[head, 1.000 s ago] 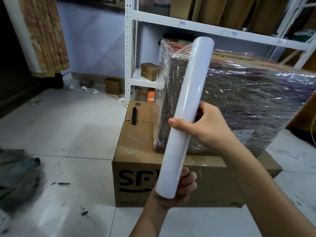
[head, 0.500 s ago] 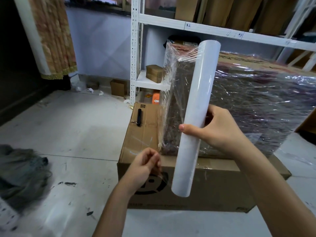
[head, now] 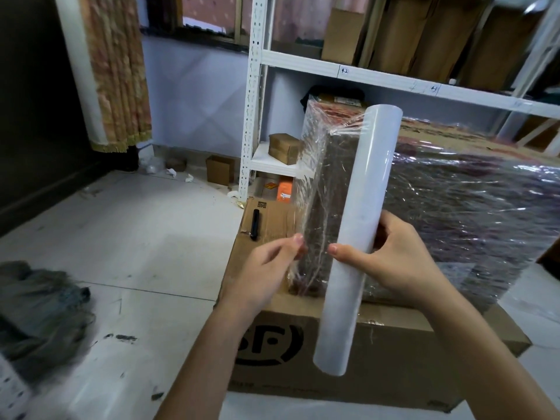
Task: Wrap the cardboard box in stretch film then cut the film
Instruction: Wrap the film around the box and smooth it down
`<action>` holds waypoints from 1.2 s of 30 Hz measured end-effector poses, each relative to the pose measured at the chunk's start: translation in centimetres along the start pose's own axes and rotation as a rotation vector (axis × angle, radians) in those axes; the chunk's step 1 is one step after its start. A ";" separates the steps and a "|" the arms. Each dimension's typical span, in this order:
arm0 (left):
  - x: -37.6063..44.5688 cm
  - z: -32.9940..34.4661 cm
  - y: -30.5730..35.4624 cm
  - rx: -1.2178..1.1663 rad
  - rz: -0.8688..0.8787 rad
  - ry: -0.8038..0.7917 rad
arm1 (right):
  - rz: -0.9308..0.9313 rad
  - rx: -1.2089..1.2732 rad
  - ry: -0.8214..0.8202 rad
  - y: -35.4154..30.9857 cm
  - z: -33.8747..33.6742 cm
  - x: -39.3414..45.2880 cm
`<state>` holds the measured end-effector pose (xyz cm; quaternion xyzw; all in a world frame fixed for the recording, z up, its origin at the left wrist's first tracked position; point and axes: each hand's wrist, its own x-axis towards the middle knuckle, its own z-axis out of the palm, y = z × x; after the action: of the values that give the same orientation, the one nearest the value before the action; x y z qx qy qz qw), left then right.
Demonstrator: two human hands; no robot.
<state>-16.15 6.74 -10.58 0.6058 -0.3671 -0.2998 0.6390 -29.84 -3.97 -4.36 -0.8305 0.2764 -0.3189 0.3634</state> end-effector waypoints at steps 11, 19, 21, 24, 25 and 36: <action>1.9 5.6 -0.8 -0.331 0.278 0.216 | 0.025 0.075 0.008 1.1 0.1 0.2; 3.9 4.6 -2.3 -0.003 0.552 0.518 | 0.062 0.200 0.025 0.4 1.1 0.3; 4.8 4.3 -3.2 0.099 0.602 0.604 | 0.034 0.196 0.034 0.5 1.3 0.4; 6.2 4.1 -4.0 0.158 0.630 0.659 | 0.025 0.167 0.063 0.9 1.5 0.6; 6.7 4.1 -4.1 0.152 0.630 0.660 | 0.026 0.146 0.073 1.1 1.5 0.7; 10.5 4.3 -5.1 0.055 0.683 0.582 | 0.037 0.004 0.245 2.2 1.2 0.8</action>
<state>-13.61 -4.77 -14.60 0.5260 -0.3589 0.1211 0.7615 -28.95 -5.28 -6.40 -0.7793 0.3334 -0.4118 0.3345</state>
